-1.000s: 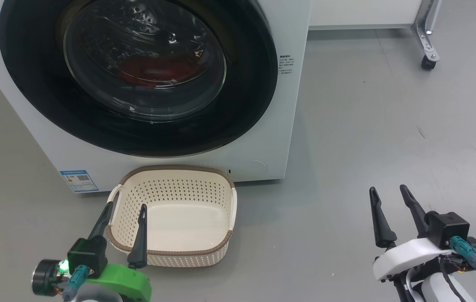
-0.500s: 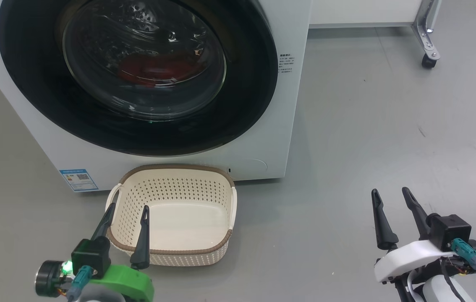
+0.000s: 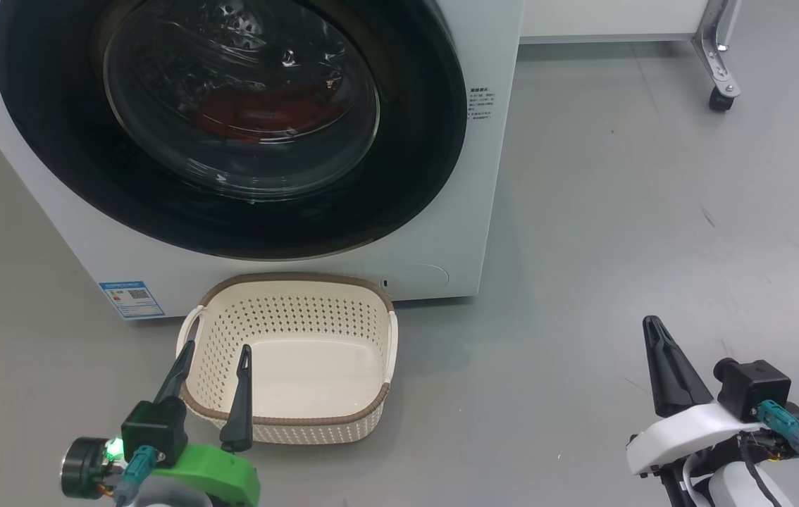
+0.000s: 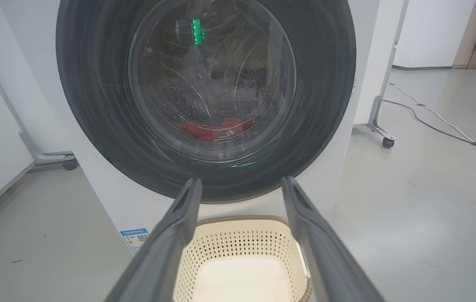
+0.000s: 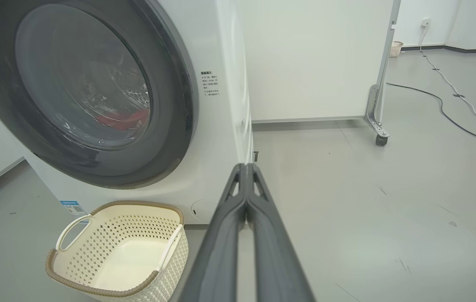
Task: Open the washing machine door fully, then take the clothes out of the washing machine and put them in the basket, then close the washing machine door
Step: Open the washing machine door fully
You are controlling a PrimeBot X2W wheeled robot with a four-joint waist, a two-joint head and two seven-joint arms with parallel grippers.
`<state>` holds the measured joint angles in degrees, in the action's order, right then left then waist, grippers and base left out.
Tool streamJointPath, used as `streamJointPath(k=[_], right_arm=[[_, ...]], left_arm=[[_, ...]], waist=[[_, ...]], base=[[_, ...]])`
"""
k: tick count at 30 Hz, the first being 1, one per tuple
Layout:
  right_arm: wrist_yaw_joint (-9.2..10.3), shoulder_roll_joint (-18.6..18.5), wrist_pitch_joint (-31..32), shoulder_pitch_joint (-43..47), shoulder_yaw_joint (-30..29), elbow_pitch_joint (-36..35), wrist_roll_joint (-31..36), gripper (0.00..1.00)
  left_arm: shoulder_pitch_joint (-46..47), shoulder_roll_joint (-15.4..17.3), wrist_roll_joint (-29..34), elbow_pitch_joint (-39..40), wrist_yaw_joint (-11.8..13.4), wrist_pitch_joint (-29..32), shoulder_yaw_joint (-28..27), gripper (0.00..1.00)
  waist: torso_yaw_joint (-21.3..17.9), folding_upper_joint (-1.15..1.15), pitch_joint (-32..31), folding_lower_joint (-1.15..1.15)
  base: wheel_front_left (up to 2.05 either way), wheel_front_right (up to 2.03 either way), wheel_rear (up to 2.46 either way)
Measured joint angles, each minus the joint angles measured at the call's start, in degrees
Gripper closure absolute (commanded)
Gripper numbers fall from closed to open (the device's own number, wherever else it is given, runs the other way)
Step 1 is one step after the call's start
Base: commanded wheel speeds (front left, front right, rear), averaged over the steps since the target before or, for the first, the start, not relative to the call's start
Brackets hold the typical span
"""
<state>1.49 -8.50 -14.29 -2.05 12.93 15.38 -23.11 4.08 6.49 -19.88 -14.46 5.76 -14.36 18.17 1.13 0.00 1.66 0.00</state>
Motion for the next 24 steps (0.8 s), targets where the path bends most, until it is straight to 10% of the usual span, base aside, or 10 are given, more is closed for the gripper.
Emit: streamJointPath(k=[24], right_arm=[[-7.42, 5.70, 7.02, -9.38, -11.52, -0.71, -36.05, 1.00]], left_arm=[[4.22, -1.18, 0.92, 3.25, 0.00, 0.00, 0.05, 0.00]], waist=[[2.33, 0.00, 7.46, 0.00]], base=[[0.00, 0.00, 0.00]])
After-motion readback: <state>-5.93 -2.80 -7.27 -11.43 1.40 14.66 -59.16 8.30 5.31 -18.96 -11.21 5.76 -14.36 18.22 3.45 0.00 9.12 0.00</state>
